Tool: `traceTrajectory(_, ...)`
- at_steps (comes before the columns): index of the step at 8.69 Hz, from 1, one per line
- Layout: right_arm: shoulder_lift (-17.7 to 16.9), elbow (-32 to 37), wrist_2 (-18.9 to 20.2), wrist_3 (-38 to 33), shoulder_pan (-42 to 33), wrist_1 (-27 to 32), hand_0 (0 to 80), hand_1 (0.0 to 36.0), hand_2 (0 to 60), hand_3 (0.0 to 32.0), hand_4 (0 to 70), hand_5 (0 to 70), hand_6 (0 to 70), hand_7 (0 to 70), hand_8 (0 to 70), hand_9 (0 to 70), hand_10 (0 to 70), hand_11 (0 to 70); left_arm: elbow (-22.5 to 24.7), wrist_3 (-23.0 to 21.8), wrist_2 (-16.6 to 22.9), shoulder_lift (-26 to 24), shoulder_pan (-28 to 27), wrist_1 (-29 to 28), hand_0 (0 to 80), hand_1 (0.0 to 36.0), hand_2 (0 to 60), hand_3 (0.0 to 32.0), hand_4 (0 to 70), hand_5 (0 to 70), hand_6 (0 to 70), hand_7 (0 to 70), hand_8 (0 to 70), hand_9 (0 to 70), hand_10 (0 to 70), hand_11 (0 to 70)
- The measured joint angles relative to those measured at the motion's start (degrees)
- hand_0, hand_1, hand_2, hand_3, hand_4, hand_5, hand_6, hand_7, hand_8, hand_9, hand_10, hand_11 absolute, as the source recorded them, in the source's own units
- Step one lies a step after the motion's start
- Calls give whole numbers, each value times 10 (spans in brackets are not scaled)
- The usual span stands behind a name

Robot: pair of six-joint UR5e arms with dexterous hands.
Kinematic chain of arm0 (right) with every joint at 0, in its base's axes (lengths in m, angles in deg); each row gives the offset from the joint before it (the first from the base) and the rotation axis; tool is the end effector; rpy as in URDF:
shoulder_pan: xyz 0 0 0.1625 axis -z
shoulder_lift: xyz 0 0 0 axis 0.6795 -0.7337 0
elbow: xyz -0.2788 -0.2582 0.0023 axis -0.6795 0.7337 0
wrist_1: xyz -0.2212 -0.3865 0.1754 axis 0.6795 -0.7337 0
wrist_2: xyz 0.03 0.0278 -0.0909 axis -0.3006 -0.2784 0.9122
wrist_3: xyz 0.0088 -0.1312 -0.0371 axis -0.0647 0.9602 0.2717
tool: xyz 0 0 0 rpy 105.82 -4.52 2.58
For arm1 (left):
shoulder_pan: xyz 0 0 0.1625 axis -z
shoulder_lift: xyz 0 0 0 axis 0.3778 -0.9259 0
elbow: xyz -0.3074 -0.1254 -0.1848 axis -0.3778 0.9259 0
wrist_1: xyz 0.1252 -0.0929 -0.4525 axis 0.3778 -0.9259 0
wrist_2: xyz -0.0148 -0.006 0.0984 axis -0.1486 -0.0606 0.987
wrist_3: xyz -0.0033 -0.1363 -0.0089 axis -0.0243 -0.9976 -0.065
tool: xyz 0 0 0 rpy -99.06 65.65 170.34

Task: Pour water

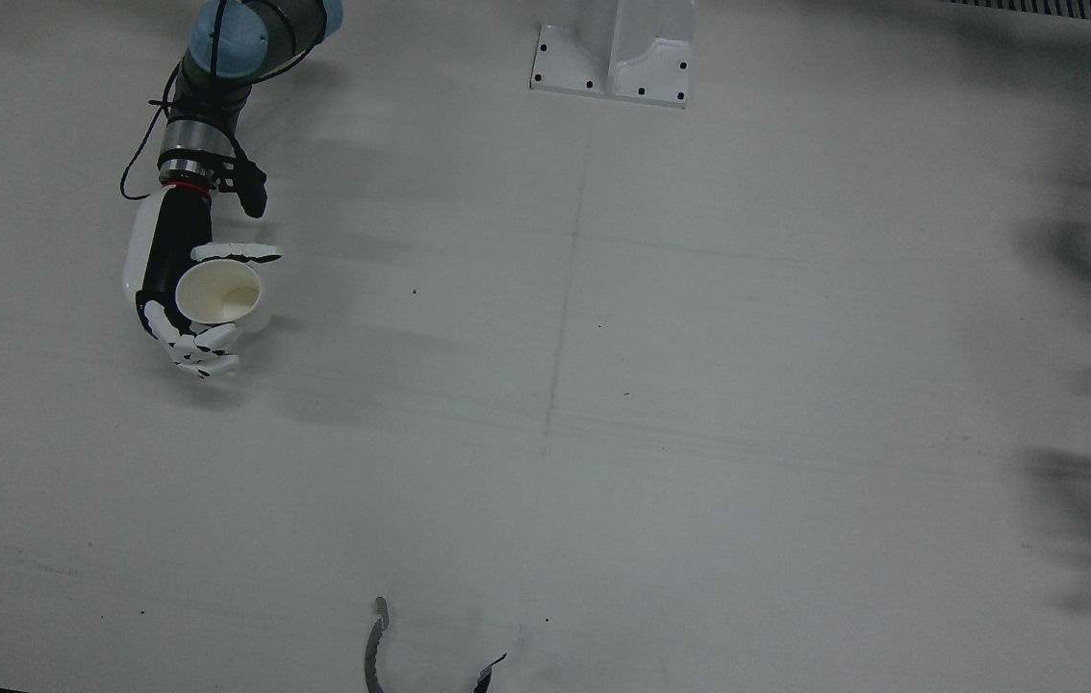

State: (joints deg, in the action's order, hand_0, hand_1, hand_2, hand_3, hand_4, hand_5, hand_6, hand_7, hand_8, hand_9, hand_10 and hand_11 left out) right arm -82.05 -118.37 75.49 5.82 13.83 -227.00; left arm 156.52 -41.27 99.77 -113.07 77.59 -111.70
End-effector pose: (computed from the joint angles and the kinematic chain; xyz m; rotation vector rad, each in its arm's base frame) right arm -0.4002 -0.5035 0.5079 0.0828 -2.2568 1.9687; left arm 0.1824 -0.5575 0.6942 -0.1336 2.1853 -1.7075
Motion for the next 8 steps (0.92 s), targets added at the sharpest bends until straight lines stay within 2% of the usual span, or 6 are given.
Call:
traceTrajectory(2, -11, -45, 3, 0, -36, -47, 534, 113, 64, 0, 235, 431, 558, 683, 300, 395, 232, 352, 35, 6, 15, -35, -21, 47, 577, 360, 600, 0, 700, 700, 125, 205, 67, 91, 91, 155)
traceTrajectory(4, -20, -84, 10, -1, -73, -77, 535, 116, 62, 0, 239, 434, 549, 687, 290, 388, 224, 341, 46, 12, 26, -127, -74, 119, 585, 360, 600, 0, 700, 700, 124, 206, 68, 91, 103, 173)
traceTrajectory(5, -25, -92, 30, 0, -95, -81, 533, 115, 59, 0, 230, 429, 544, 686, 288, 384, 224, 341, 47, 18, 28, -176, -107, 154, 582, 360, 600, 0, 700, 700, 126, 210, 70, 94, 103, 173)
traceTrajectory(8, -29, -102, 66, 9, -133, -96, 536, 117, 47, 0, 234, 448, 527, 700, 277, 378, 230, 350, 45, 63, 31, -307, -194, 230, 569, 360, 600, 0, 700, 700, 131, 216, 74, 100, 106, 176)
